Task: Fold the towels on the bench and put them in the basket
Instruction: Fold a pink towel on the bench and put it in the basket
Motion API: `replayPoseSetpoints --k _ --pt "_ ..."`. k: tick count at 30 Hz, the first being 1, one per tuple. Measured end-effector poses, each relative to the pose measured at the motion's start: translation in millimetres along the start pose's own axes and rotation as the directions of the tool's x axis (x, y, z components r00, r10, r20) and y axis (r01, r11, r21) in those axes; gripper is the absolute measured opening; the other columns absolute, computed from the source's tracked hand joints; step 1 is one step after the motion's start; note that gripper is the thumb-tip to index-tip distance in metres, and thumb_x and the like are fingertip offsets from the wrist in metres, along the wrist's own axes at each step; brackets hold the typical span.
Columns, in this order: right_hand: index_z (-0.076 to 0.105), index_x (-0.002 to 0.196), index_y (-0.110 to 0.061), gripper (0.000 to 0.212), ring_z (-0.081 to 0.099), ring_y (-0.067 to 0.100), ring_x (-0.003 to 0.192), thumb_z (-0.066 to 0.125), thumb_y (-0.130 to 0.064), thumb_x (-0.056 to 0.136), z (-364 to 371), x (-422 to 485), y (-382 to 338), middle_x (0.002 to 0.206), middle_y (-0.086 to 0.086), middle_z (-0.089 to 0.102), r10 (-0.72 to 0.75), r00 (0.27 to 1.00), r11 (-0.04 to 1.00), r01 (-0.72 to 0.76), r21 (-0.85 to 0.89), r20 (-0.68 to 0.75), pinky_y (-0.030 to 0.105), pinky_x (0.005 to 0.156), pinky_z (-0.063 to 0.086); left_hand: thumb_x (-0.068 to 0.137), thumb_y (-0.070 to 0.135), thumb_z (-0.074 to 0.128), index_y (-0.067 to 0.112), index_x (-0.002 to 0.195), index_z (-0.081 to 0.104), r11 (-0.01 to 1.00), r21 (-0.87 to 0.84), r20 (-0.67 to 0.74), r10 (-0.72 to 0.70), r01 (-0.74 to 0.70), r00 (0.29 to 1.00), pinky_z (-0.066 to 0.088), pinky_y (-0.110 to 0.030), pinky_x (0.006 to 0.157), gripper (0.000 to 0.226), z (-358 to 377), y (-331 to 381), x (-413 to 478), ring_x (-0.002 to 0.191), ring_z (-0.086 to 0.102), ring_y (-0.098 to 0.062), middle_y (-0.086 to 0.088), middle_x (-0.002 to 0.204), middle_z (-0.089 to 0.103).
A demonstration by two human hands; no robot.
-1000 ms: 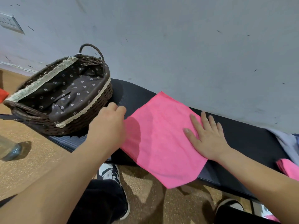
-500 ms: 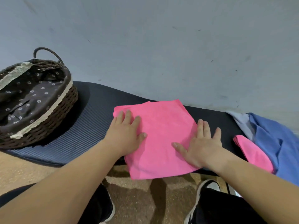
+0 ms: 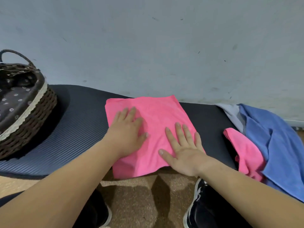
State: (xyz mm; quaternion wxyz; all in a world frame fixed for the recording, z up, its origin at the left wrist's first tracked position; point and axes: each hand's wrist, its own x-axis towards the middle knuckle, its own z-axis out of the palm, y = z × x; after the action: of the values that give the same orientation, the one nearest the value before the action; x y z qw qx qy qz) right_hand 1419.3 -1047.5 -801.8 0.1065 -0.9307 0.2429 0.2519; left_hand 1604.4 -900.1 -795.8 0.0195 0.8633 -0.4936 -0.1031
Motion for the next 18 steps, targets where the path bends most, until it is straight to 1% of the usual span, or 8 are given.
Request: replayPoseSetpoints --k 3,5,7,9,11,14,16,18 --pt "-0.032 0.152 -0.041 0.083 -0.045 0.023 0.143 0.010 -0.080 0.092 -4 10 2 0.156 0.000 -0.047 0.080 0.996 0.995 -0.078 0.067 -0.025 0.055 0.120 -0.023 0.095 0.054 0.046 0.015 0.142 0.056 0.976 -0.080 0.031 0.207 -0.204 0.978 0.026 -0.043 0.123 0.062 -9 16 -18 0.147 0.035 -0.033 -0.014 0.158 0.040" --pt "-0.028 0.155 -0.039 0.084 -0.042 0.024 0.146 0.012 -0.079 0.094 -3 11 5 0.159 0.002 -0.043 0.097 0.993 0.989 -0.089 0.122 -0.068 0.055 0.120 -0.021 0.090 0.054 0.055 0.015 0.122 0.066 0.955 -0.105 0.008 0.280 -0.278 0.960 0.045 -0.040 0.108 0.051 -6 20 -32 0.128 0.053 -0.025 -0.006 0.139 0.057" --pt "-0.013 0.162 -0.033 0.084 -0.032 0.028 0.152 0.018 -0.076 0.096 1 5 6 0.167 0.004 -0.030 0.058 0.984 0.989 -0.034 0.144 -0.167 0.054 0.123 -0.016 0.081 0.059 0.064 0.018 0.104 0.064 0.947 -0.052 -0.090 0.311 -0.316 0.946 0.053 -0.037 0.090 0.047 -1 20 -47 0.108 0.059 -0.021 0.001 0.119 0.061" --pt "0.020 0.161 -0.024 0.081 0.002 0.034 0.156 0.027 -0.072 0.096 5 -7 7 0.169 0.010 0.008 -0.034 0.942 0.992 0.072 0.104 -0.334 0.054 0.126 0.005 0.069 0.068 0.068 0.023 0.090 0.054 0.949 -0.017 -0.137 0.309 -0.314 0.941 0.049 -0.032 0.073 0.053 3 16 -61 0.088 0.053 -0.017 0.006 0.101 0.055" --pt "0.052 0.134 -0.021 0.067 0.043 0.030 0.128 0.038 -0.071 0.090 5 -20 10 0.135 0.005 0.047 -0.139 0.863 0.980 0.191 0.057 -0.485 0.050 0.109 0.037 0.064 0.066 0.070 0.023 0.086 0.050 0.947 0.017 -0.116 0.320 -0.321 0.940 0.046 -0.030 0.071 0.052 9 12 -74 0.084 0.048 -0.016 0.007 0.099 0.052" --pt "0.049 0.092 -0.027 0.051 0.044 0.019 0.089 0.052 -0.077 0.083 8 -31 22 0.094 -0.008 0.043 -0.220 0.824 0.950 0.304 0.078 -0.522 0.044 0.087 0.046 0.074 0.028 0.074 0.019 0.093 0.058 0.932 0.058 -0.141 0.363 -0.359 0.921 0.052 -0.034 0.079 0.027 18 7 -83 0.095 0.054 -0.020 0.002 0.112 0.058" --pt "0.045 0.088 -0.029 0.057 0.041 0.018 0.087 0.057 -0.083 0.075 10 -31 31 0.091 -0.010 0.038 -0.266 0.842 0.943 0.328 0.053 -0.469 0.042 0.085 0.046 0.082 0.023 0.064 0.023 0.093 0.056 0.933 0.017 -0.133 0.359 -0.360 0.924 0.055 -0.033 0.078 0.013 12 4 -86 0.099 0.056 -0.017 0.006 0.114 0.059" --pt "0.048 0.093 -0.030 0.060 0.040 0.016 0.089 0.066 -0.081 0.068 10 -30 38 0.094 -0.012 0.037 -0.298 0.855 0.938 0.344 0.035 -0.424 0.037 0.084 0.043 0.088 0.026 0.055 0.028 0.086 0.049 0.948 -0.092 -0.132 0.292 -0.305 0.947 0.055 -0.035 0.071 0.006 0 1 -90 0.089 0.057 -0.012 0.012 0.098 0.058"
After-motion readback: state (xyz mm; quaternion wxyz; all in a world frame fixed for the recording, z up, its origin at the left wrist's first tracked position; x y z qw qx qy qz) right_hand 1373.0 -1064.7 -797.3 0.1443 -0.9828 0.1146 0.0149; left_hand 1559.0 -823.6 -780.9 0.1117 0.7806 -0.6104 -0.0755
